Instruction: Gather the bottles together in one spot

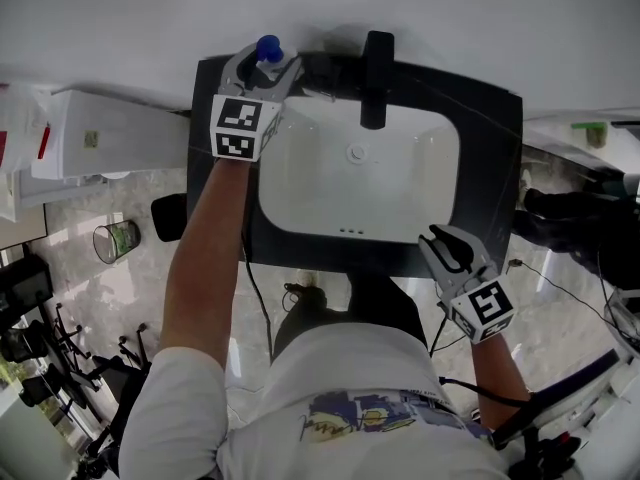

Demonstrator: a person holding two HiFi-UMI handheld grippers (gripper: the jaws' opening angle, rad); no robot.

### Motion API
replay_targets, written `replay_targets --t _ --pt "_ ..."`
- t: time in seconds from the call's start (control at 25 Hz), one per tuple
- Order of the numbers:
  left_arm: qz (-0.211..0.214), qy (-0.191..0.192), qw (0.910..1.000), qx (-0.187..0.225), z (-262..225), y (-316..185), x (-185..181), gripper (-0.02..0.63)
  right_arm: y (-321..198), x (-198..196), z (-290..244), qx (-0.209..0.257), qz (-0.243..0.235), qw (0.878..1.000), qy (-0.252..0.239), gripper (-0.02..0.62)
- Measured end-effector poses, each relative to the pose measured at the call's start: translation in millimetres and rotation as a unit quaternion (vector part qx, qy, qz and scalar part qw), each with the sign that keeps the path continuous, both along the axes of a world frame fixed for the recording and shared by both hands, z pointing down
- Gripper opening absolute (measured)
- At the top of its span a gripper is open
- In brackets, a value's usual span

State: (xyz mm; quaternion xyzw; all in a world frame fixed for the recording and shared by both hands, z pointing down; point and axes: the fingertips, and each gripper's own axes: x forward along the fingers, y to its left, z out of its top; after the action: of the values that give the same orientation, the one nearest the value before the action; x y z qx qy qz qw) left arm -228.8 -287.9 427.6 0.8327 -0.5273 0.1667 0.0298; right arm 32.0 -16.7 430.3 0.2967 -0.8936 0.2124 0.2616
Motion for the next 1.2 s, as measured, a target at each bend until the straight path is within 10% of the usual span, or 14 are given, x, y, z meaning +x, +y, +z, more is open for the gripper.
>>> replay_targets --t 0.4,0.72,1.2 --pt "0.031 -0.037 0.9988 -0.003 8.2 11.4 2.2 0.33 11.6 -9.7 -7.6 0.009 -0.002 1.0 0.0 0.089" --pt "0.014 0.032 0.9993 -0.011 5.2 5.3 -0.8 0.416 23.6 -12.8 -8.2 0.004 0.002 1.0 0.004 0.089" --pt "0.012 0.029 0.9995 0.0 -6.1 13.3 -16.1 0.425 16.5 -27.6 -13.7 0.017 0.001 1.0 0.005 0.089"
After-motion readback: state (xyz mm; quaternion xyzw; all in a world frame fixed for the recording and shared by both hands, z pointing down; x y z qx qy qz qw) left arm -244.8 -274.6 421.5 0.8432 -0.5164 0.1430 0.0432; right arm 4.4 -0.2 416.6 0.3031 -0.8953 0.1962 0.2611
